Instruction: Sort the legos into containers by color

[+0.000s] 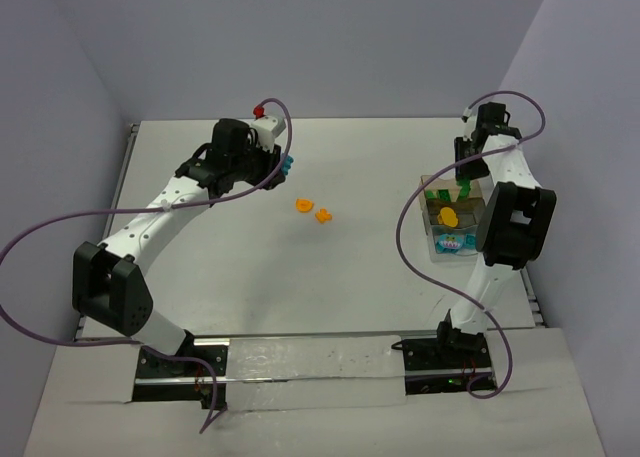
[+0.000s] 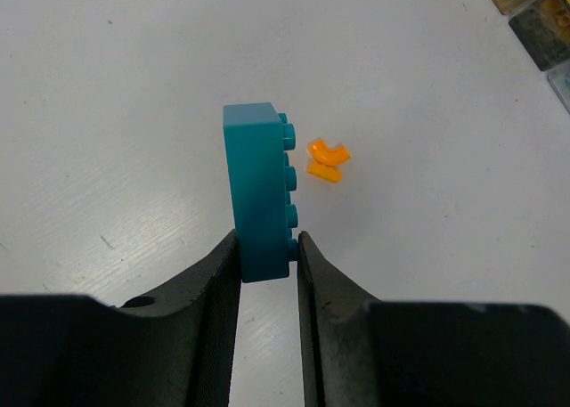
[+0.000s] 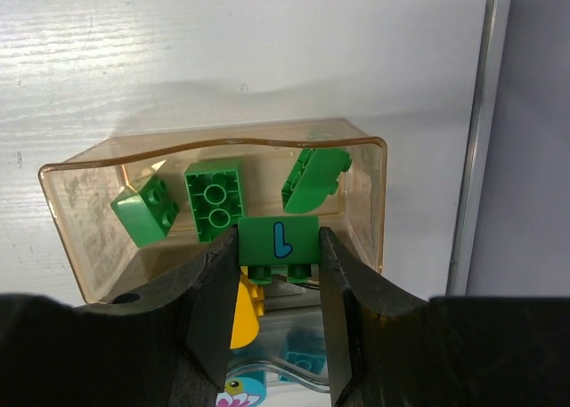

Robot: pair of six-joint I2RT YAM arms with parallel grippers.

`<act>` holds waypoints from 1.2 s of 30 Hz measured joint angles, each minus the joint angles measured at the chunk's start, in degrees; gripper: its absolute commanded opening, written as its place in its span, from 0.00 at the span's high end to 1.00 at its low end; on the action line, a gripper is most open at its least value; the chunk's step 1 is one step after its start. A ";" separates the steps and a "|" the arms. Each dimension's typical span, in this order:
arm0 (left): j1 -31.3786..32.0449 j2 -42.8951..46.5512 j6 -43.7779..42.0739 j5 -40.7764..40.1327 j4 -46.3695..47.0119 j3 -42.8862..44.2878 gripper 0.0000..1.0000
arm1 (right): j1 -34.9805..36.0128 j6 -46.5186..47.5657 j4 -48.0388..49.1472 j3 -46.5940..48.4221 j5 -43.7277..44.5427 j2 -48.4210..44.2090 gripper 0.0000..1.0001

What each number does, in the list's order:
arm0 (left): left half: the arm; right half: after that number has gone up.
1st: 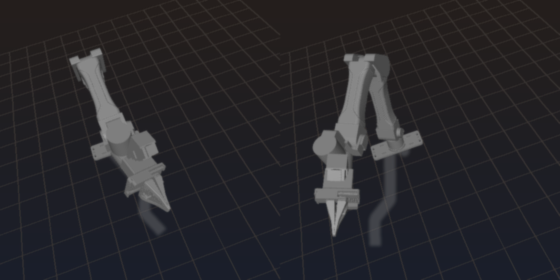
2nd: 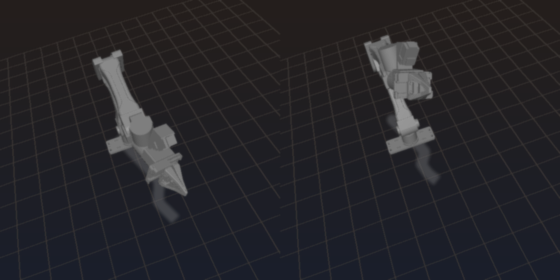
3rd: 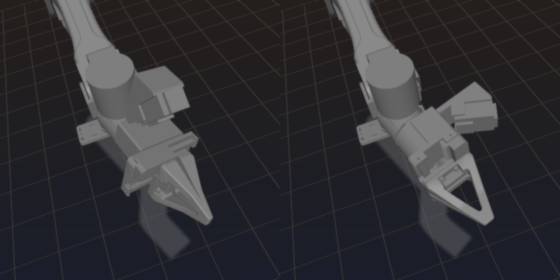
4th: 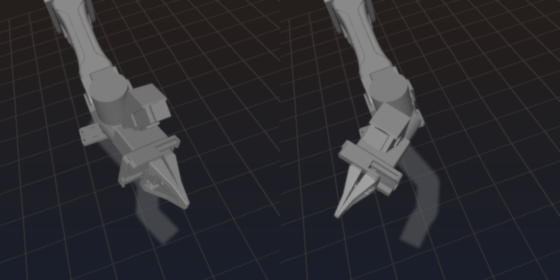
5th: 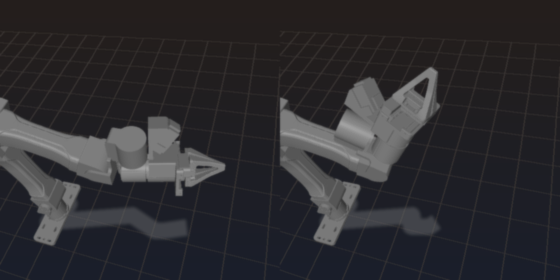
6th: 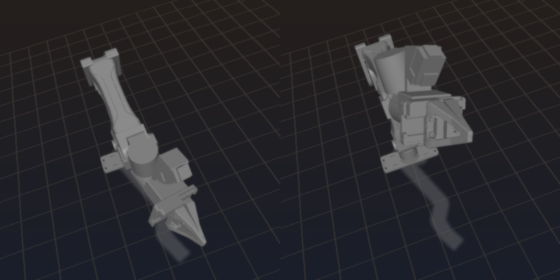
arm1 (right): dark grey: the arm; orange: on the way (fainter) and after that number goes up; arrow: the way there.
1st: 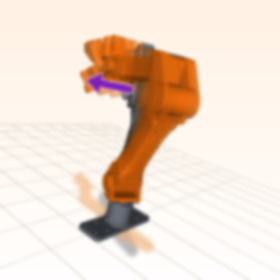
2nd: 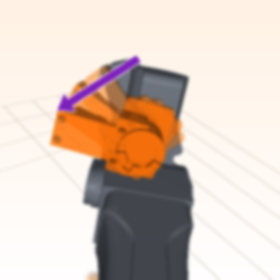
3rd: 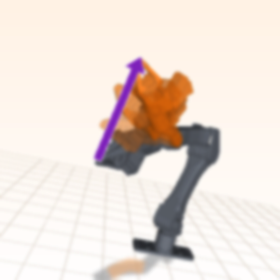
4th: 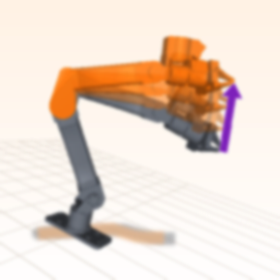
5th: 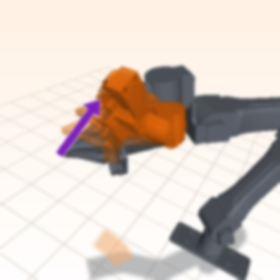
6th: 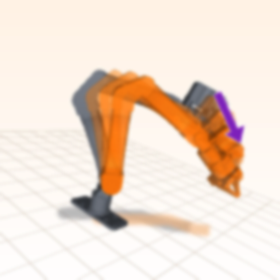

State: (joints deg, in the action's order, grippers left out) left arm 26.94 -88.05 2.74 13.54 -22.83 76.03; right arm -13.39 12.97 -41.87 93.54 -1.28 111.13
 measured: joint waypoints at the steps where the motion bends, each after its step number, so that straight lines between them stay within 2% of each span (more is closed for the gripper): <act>1: 0.00 -0.03 0.00 0.00 0.00 0.00 1.00 | 0.00 0.00 0.04 0.00 0.00 0.00 0.87; 2: 0.00 -0.06 0.00 0.00 0.00 0.00 1.00 | 0.01 0.00 0.14 -0.04 0.01 0.00 0.85; 4: 0.00 -0.20 0.00 -0.02 0.00 0.04 1.00 | 0.02 0.00 0.48 -0.37 0.00 0.00 0.73; 7: -0.01 -0.46 0.02 -0.02 0.00 0.15 1.00 | 0.07 -0.02 0.76 -1.20 0.00 0.00 0.63; 11: -0.04 -0.70 0.04 -0.02 0.00 0.35 1.00 | 0.13 -0.02 0.83 -1.40 -0.03 0.16 0.33; 13: -0.04 -0.70 0.04 -0.02 0.00 0.35 1.00 | 0.13 0.03 0.79 -1.40 -0.22 0.19 0.13; 15: -0.04 -0.70 0.03 -0.02 0.00 0.35 1.00 | 0.21 -0.08 0.73 -1.40 -0.82 0.20 0.03; 22: -0.04 -0.70 0.15 0.57 -0.03 0.87 1.00 | 1.32 -0.43 -1.21 -1.40 -7.01 -1.27 0.00; 26: -0.28 -0.68 0.61 3.85 0.01 1.05 1.00 | 2.06 -0.70 -3.18 -1.24 -15.40 -5.78 0.00; 31: -2.92 -0.12 1.61 20.29 0.78 1.03 1.00 | 4.17 0.10 -4.43 -1.18 -32.92 -13.88 0.00; 36: -4.14 0.27 0.34 37.76 0.25 1.03 1.00 | 11.01 2.08 -6.13 -0.69 -47.88 -18.95 0.04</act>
State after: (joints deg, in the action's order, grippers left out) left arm 22.80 -87.79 3.08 51.30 -22.58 77.06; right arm -2.38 15.05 -48.00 92.85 -49.16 92.18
